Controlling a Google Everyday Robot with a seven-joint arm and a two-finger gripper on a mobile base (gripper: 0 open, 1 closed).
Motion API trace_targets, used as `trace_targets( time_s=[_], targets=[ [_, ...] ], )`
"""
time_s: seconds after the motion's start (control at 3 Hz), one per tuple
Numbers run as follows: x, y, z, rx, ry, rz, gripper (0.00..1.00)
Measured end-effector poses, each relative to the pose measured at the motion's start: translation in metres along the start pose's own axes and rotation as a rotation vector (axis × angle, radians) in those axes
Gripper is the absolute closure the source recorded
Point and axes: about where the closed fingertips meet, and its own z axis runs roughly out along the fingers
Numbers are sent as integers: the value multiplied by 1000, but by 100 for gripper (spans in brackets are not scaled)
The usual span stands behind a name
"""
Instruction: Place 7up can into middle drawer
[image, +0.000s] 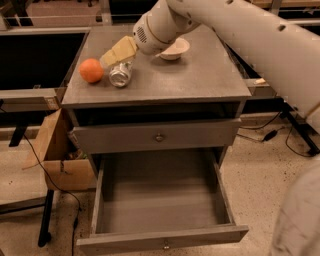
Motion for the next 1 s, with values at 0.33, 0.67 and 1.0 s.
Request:
trace_targets(
  time_s=[0.33,0.67,1.0],
  targets=[
    [-11,15,57,-17,41,39,0],
    [-17,22,84,-8,55,67,0],
    [-19,22,108,56,87,111,0]
  ],
)
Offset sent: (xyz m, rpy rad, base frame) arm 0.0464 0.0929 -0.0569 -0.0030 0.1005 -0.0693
